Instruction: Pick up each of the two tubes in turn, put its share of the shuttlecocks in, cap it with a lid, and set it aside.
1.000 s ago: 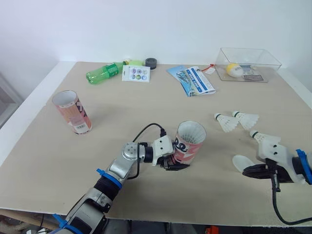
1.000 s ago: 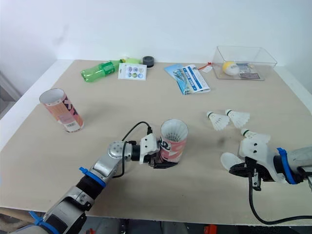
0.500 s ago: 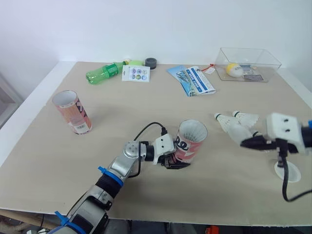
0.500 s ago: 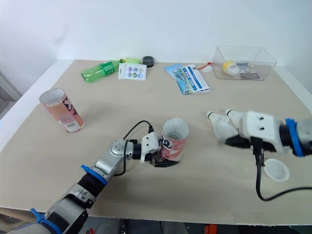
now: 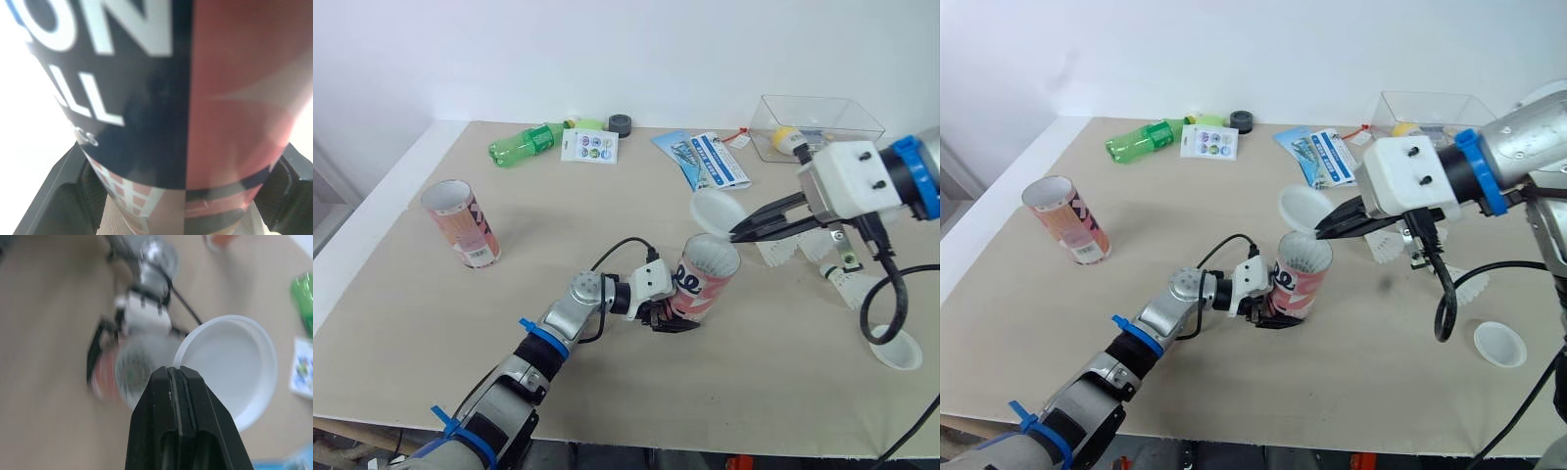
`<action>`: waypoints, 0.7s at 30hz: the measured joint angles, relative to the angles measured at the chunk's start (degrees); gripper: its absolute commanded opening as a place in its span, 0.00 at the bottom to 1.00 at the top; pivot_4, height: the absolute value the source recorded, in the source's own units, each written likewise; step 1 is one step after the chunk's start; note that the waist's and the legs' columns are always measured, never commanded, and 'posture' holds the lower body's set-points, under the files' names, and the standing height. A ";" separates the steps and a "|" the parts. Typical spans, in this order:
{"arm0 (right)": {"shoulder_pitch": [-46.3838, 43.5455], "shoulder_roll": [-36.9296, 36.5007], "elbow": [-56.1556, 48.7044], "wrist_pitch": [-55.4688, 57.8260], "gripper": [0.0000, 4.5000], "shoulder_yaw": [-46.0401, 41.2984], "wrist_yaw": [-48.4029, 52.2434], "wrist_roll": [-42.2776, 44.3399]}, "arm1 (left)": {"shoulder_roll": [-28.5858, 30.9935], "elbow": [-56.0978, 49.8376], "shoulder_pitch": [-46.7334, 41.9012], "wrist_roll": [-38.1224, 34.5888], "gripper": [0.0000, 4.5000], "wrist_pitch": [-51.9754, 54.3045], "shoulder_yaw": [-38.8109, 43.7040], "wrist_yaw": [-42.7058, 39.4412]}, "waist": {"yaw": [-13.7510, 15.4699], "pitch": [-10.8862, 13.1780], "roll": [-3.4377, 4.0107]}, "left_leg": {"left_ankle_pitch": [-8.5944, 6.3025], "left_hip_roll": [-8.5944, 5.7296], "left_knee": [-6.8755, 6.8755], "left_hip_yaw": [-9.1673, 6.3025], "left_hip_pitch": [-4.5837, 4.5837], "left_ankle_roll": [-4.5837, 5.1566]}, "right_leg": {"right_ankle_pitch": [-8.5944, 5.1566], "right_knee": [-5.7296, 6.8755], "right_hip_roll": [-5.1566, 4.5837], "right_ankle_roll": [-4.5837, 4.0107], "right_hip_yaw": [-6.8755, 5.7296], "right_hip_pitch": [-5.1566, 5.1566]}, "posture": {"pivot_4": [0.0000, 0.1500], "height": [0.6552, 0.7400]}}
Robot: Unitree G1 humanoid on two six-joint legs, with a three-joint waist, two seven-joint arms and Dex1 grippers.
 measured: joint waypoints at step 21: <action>0.25 -4.28 1.20 3.03 0.01 8.54 0.12 4.12 | 0.52 -3.07 1.81 0.16 0.79 1.18 -0.41 2.08 | -0.02 0.00 0.02 | 0.00 0.05 -0.04 0.10 -0.01 -0.01 | 0.01 0.00 -0.01 -0.02 0.00 -0.11 | 1.00 1.00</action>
